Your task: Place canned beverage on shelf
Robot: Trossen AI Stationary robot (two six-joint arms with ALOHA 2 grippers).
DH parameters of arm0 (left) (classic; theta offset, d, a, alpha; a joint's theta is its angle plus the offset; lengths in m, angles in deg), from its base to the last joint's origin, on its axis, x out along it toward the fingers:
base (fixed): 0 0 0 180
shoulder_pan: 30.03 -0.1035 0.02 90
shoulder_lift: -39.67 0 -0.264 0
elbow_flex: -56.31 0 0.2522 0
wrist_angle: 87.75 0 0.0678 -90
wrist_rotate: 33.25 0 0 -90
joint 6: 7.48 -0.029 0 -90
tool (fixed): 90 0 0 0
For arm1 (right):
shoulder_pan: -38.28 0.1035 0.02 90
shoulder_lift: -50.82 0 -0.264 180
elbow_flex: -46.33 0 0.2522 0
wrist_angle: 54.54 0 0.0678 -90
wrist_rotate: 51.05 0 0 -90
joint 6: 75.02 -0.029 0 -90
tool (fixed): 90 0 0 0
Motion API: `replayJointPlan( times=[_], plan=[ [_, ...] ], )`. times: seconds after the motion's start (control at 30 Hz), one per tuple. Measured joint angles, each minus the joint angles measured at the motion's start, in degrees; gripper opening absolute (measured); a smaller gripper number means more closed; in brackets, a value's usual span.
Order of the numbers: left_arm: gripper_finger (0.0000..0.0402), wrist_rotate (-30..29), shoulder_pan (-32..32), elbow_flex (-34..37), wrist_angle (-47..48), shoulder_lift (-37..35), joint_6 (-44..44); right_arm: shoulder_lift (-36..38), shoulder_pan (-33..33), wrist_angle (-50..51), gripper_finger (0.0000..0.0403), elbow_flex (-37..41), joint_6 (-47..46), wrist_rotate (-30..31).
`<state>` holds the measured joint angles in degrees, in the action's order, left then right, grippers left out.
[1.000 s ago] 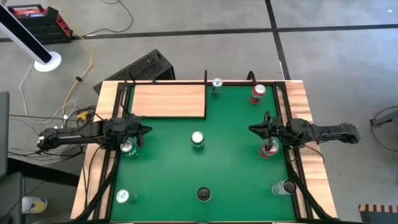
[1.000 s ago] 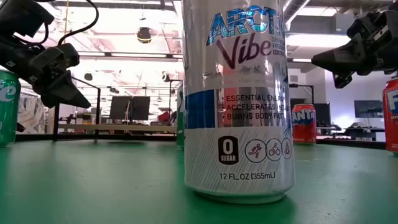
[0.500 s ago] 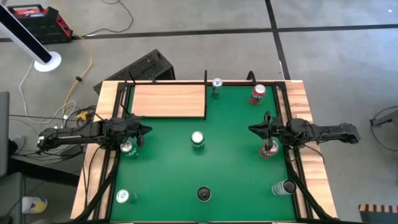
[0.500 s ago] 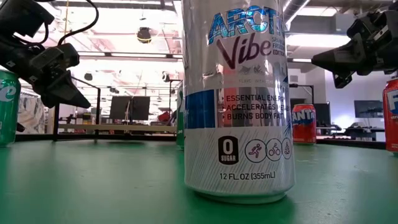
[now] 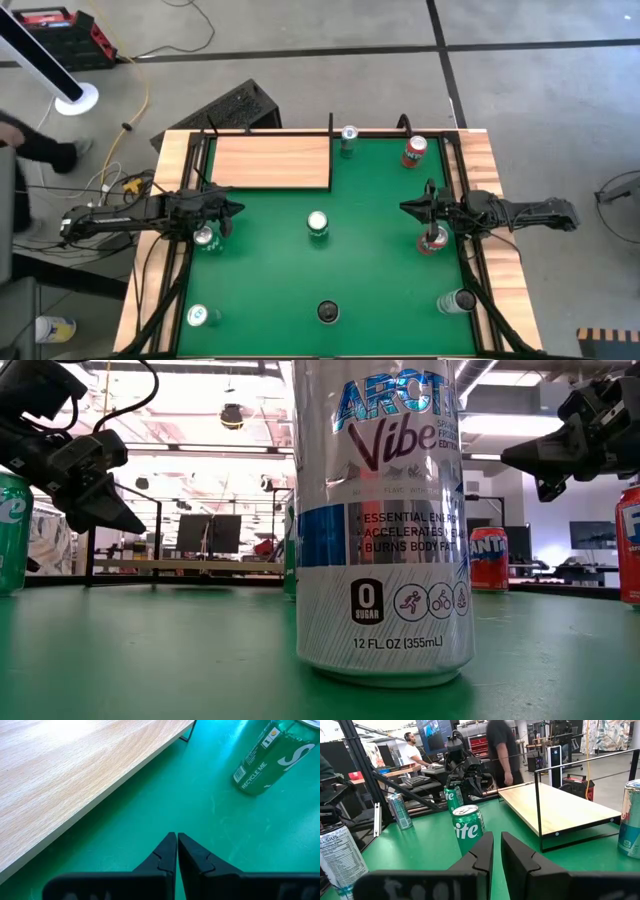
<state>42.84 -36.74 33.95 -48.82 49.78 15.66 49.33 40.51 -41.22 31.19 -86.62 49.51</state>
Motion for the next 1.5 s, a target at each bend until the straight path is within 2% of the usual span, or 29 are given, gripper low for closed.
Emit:
replayJointPlan(
  times=[1.13,1.2,1.3,1.4,1.5],
  plan=[
    [0.0,0.4,0.0,0.0,-1.2,0.0,1.4,0.0,0.0,0.0,0.0063,0.0,0.0,0.0],
    [0.0,3.1,0.0,0.0,-1.2,0.0,6.4,0.0,0.0,0.0,0.0063,0.0,0.0,0.0],
    [0.0,7.3,0.0,0.0,-4.5,0.0,24.5,0.0,0.0,0.0,0.0063,0.0,0.0,0.0],
    [0.0,5.9,0.0,0.0,-8.3,0.0,41.9,0.0,-0.1,0.0,0.0063,0.0,0.0,0.1],
    [0.0,1.3,0.0,0.0,-10.3,0.0,49.9,0.0,-0.1,-1.6,0.0063,0.1,0.0,1.8]
  ],
)
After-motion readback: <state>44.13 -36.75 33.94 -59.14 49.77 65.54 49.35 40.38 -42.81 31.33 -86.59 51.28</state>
